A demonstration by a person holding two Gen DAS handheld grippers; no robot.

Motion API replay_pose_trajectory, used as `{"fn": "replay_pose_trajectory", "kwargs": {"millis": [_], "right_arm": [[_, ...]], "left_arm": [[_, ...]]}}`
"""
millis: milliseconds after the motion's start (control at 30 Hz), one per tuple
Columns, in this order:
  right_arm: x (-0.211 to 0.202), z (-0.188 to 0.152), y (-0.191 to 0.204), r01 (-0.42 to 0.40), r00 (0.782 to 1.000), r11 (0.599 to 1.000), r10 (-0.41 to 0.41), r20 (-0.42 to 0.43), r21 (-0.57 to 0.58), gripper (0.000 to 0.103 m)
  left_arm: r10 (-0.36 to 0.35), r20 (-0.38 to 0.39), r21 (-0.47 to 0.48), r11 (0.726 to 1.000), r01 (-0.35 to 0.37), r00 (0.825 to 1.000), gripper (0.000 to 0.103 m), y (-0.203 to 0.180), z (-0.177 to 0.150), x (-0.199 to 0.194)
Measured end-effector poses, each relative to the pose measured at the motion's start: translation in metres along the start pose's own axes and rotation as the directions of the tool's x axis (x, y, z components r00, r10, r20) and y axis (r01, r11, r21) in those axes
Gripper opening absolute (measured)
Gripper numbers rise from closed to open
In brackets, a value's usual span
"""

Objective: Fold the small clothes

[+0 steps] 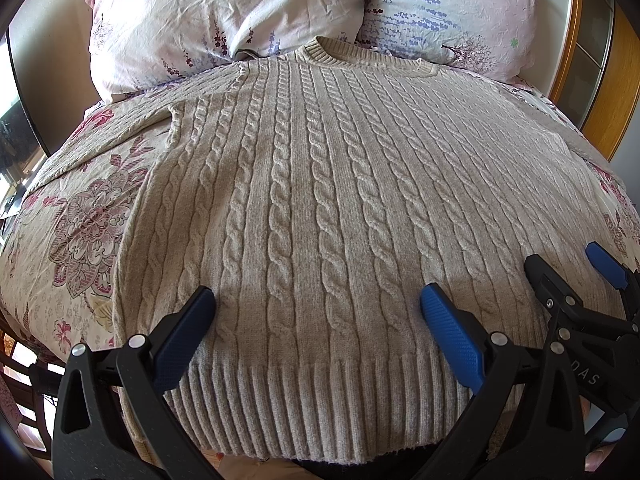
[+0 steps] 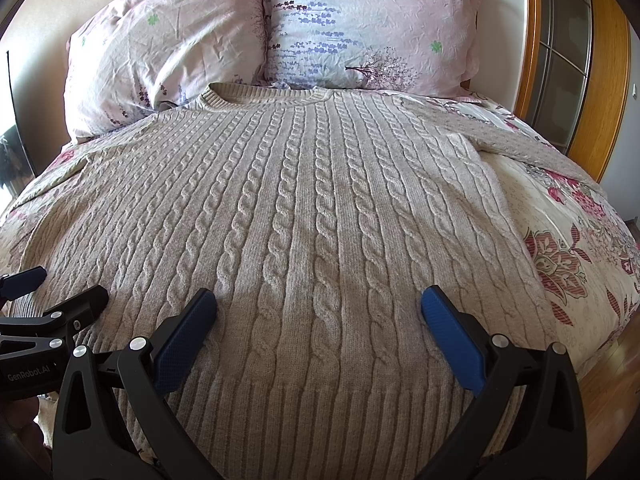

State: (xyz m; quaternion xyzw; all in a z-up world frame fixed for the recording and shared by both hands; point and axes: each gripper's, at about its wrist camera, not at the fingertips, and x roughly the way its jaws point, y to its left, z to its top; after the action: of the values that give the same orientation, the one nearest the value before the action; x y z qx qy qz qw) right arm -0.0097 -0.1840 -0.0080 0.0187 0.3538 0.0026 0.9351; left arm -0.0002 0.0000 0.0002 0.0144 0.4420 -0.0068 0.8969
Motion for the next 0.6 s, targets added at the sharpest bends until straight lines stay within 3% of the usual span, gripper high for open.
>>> {"fn": "replay_pose_trajectory", "kwargs": {"millis": [400,600], "right_arm": [[-0.0007,0.0014,0.0002,-0.008,1.0,1.0,0.008,-0.01,-0.005,0.102],[0.0018,0.0011,-0.0009,-0.056,0.998,0.997,0.057,0.004,-0.055,0.102]], "left_arm": [[0.0,0.001,-0.002,1.0,0.0,1.0,0.101,0.0002,-0.0003,-0.0001],[0.004,-0.014,0.01,1.0,-0.003,1.0,0.101,-0.0001,0.0045,-0.0004]]}}
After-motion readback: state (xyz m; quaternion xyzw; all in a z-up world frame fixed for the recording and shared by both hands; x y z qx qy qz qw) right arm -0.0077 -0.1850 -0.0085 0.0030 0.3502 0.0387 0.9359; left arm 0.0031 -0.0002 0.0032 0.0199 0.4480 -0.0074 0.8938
